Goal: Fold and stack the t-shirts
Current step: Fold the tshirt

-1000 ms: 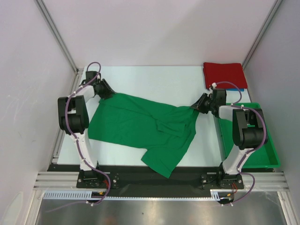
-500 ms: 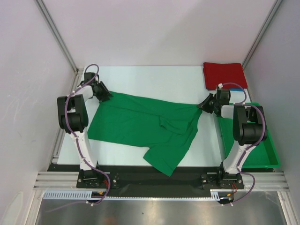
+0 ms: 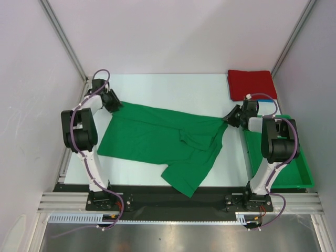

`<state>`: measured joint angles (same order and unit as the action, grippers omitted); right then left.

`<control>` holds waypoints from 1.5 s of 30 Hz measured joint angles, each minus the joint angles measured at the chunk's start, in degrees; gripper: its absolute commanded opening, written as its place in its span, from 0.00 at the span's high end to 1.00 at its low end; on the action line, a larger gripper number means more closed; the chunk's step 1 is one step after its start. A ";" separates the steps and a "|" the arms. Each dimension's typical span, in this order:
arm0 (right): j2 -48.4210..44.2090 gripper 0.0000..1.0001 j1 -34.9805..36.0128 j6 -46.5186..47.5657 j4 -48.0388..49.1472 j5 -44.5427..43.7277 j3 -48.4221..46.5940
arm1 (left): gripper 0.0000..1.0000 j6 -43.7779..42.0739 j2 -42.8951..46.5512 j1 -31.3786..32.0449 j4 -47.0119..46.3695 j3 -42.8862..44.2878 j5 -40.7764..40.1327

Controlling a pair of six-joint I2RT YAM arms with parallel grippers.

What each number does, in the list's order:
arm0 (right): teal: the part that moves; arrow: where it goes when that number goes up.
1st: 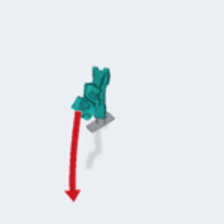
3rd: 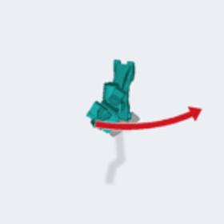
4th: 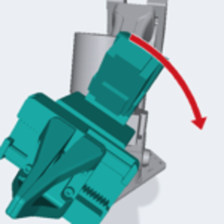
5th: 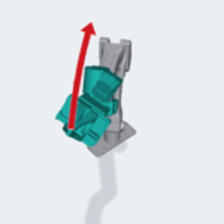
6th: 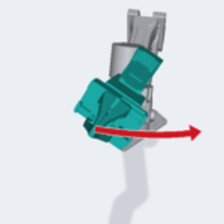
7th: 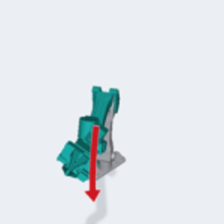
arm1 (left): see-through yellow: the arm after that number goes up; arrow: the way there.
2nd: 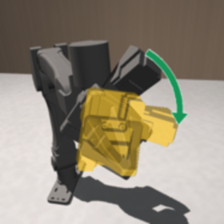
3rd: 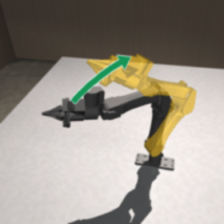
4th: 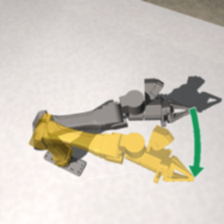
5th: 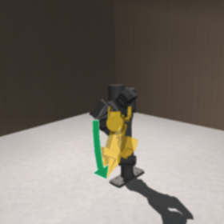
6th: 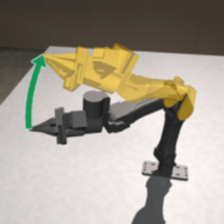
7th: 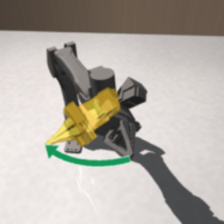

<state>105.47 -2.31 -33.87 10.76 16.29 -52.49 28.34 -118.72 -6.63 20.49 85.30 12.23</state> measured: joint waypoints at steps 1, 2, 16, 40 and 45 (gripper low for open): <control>0.00 0.66 -0.07 0.07 -1.11 -0.28 -0.57 | 0.58 -0.39 1.57 0.15 0.31 -0.31 -0.52; -0.02 0.54 -0.24 0.00 -1.90 -0.37 -1.03 | 0.58 -0.48 3.32 0.26 0.52 -0.68 -0.98; -23.28 0.30 2.60 6.10 -17.09 -2.51 3.28 | 0.64 -0.66 33.24 24.59 -8.79 -21.20 1.53; -32.30 0.50 16.70 2.45 -6.71 6.84 25.49 | 0.79 1.68 20.65 49.13 -22.53 -31.82 -6.03; -30.71 0.50 16.68 1.22 -4.22 8.02 26.82 | 0.73 1.57 17.11 49.64 -22.67 -31.69 -8.59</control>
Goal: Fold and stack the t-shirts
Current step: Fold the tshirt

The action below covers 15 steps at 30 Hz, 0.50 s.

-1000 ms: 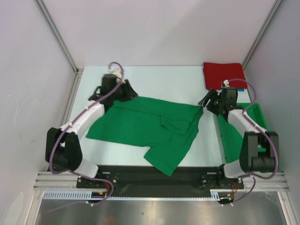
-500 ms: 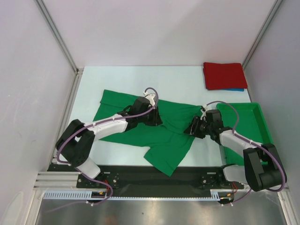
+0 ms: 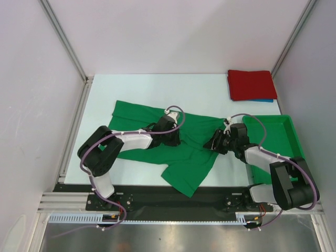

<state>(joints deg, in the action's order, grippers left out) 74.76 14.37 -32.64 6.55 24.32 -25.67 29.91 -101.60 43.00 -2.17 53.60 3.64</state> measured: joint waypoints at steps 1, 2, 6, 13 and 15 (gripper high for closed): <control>0.15 0.50 0.00 -0.24 0.22 0.17 0.24 | 0.72 -0.02 -0.37 0.00 0.02 0.00 -0.50; 0.26 0.50 0.02 -0.39 0.46 0.28 0.48 | 0.71 -0.02 -0.74 0.00 0.02 0.04 -0.76; 0.81 0.50 0.00 -0.83 1.57 0.63 0.55 | 0.68 0.00 -1.36 0.00 -0.31 0.63 -1.53; 2.62 0.50 0.00 -1.51 3.17 1.22 0.55 | 0.65 0.02 -2.84 0.00 -0.74 2.32 -1.46; 3.06 0.49 0.00 -1.79 3.50 1.40 0.55 | 0.64 0.04 -3.04 0.00 -0.81 2.54 -1.46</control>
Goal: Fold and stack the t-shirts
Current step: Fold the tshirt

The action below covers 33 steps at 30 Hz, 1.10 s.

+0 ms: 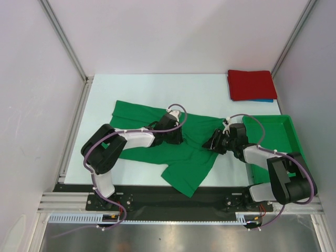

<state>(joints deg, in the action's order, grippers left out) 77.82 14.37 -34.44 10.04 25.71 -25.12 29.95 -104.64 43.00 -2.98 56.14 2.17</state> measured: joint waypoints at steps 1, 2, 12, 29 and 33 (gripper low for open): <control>0.20 0.50 0.00 -0.07 0.17 0.15 0.00 | 0.64 -0.02 -0.07 0.00 0.02 0.13 0.00; 0.35 0.49 0.00 -0.11 0.33 0.26 0.00 | 0.64 -0.02 -0.15 0.00 0.02 0.28 0.04; 2.03 0.54 0.00 -1.01 2.43 0.50 0.00 | 0.72 0.00 -1.79 0.00 0.11 2.29 -0.33; 2.54 0.98 -0.28 -2.03 2.25 0.74 -1.16 | 1.00 -2.12 -2.89 0.00 6.56 7.56 -5.79; 1.11 1.00 -0.72 -2.01 -0.28 0.72 -1.53 | 1.00 -3.78 -2.82 0.00 10.08 7.98 -7.02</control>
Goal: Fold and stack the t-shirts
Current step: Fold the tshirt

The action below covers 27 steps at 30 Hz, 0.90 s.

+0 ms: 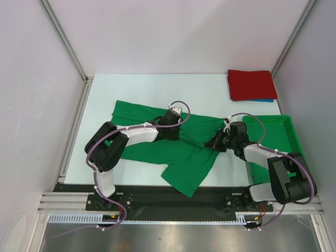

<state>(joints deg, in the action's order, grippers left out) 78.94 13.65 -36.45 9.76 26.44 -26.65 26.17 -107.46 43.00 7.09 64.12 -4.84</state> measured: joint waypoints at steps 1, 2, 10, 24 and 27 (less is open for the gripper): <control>-0.61 0.99 -0.15 0.02 -0.68 -0.02 -0.07 | 1.00 -0.52 0.09 0.00 0.79 0.04 -0.13; -1.40 0.99 -0.33 0.04 -1.60 -0.02 -0.17 | 1.00 -0.94 0.17 0.00 1.60 0.09 -0.20; -5.09 0.99 -1.46 0.68 -6.47 0.02 -1.16 | 0.97 -3.78 2.45 0.11 6.43 1.16 -0.79; -3.48 0.74 -1.57 2.54 -9.20 1.29 -1.16 | 0.66 -3.89 10.27 0.50 8.41 -4.46 0.72; -3.87 0.67 -2.05 3.67 -11.52 1.05 -1.22 | 0.66 -3.52 10.40 0.50 8.48 -4.46 0.92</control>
<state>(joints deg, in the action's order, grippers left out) 75.07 11.60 -32.77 -1.76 27.49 -27.88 22.65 -97.06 43.51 15.57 59.66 -3.92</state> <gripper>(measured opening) 0.278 0.340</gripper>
